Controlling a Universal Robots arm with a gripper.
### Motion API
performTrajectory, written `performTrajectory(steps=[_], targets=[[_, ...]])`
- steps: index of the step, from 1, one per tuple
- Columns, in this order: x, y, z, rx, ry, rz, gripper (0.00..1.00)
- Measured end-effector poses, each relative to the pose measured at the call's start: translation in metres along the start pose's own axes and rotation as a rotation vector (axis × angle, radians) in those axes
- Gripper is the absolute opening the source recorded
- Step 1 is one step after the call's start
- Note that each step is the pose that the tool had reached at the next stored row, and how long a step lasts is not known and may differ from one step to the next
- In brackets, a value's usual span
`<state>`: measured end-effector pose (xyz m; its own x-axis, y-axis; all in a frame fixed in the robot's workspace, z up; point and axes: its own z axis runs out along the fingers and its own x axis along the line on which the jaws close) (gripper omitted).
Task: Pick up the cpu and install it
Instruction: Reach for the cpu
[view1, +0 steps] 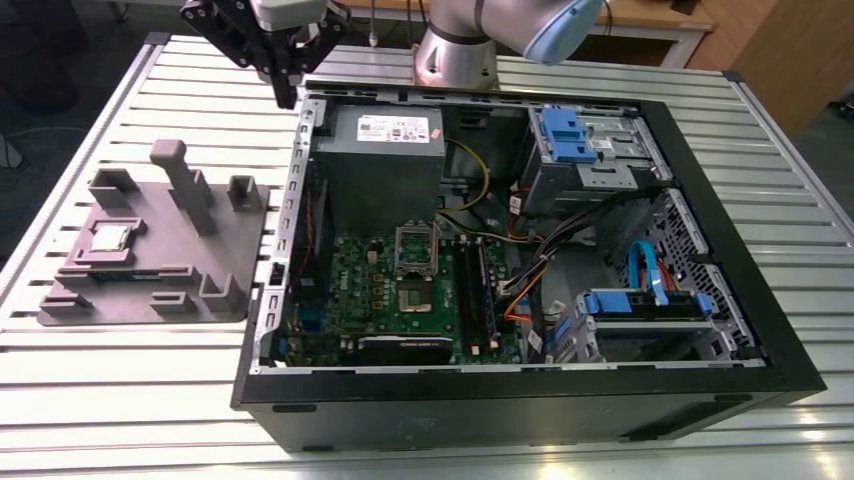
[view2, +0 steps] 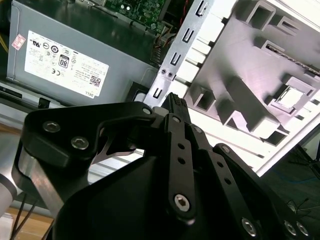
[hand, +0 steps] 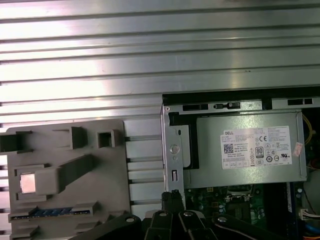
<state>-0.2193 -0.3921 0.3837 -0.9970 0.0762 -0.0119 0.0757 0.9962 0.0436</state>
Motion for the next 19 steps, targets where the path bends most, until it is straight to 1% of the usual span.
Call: performTrajectory(steps=[10, 19], targets=[[0.0045, -0.0004, 0.0003, 0.0, 0.0, 0.0, 0.11], [0.0109, -0.0008, 0.0004, 0.0, 0.0, 0.0, 0.11]])
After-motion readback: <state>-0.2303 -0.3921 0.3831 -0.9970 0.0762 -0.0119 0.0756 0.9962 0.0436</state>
